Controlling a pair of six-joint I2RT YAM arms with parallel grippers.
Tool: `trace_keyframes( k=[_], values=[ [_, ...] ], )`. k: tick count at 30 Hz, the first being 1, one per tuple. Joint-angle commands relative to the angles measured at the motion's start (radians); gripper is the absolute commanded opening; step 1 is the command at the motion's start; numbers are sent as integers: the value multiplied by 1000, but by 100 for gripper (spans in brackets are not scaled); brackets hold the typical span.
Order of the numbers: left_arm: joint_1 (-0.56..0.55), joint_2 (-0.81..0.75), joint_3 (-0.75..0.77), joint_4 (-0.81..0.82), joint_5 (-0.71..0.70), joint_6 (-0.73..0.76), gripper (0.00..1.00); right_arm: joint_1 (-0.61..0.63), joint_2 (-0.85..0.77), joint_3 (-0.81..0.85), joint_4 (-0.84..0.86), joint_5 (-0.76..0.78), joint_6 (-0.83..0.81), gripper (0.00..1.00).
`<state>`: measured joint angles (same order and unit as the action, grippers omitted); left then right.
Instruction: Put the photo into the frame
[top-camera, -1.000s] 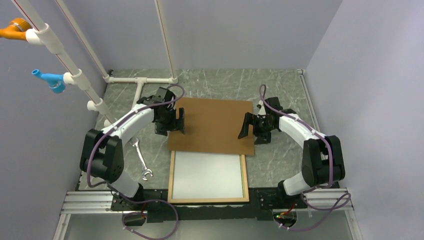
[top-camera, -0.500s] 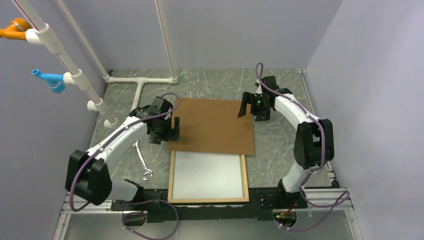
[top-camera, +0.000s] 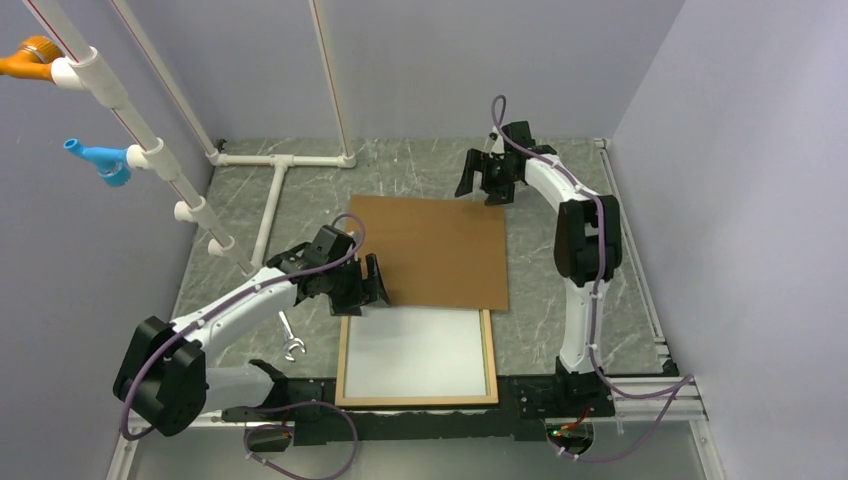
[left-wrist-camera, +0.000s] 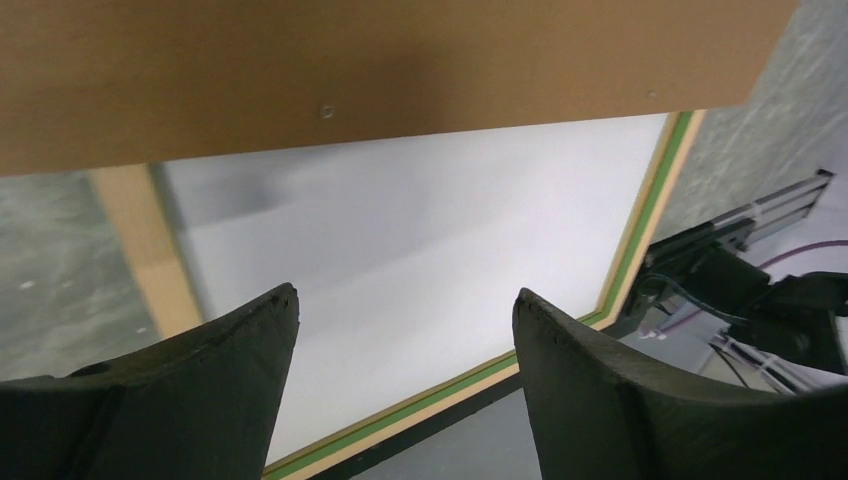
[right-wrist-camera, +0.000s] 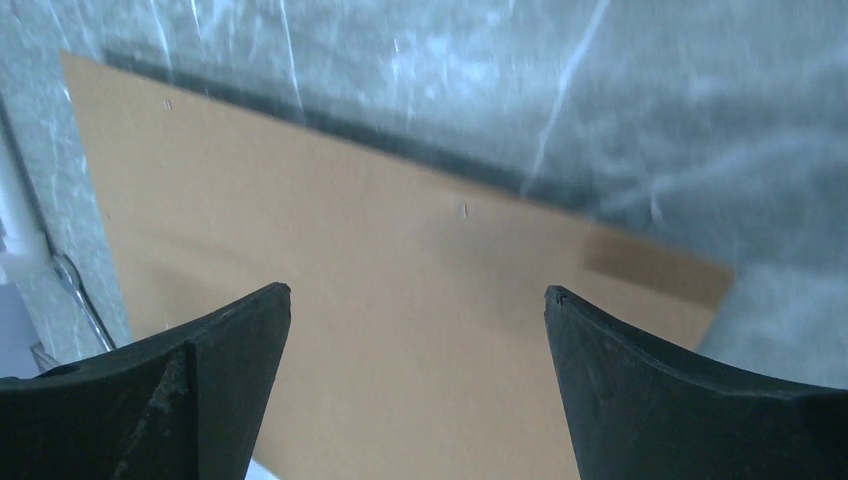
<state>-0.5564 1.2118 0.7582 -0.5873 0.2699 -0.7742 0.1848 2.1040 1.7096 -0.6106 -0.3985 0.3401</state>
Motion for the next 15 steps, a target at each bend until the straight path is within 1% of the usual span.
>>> trace_keyframes(
  k=[1,6,8,12,15],
  values=[
    [-25,38,-25,188,66,-116,81,-2,128,197,16,-79,-9,100],
    [-35,110,-69,288,96,-161,81,-1,236,331,19,-107,-12,100],
    [-37,125,-76,304,86,-168,81,-1,276,369,4,-117,-25,100],
    [-37,156,-70,311,59,-166,82,-3,311,379,-28,-120,-55,100],
    [-37,187,-63,316,45,-157,82,-5,294,339,-59,-131,-80,100]
  ],
)
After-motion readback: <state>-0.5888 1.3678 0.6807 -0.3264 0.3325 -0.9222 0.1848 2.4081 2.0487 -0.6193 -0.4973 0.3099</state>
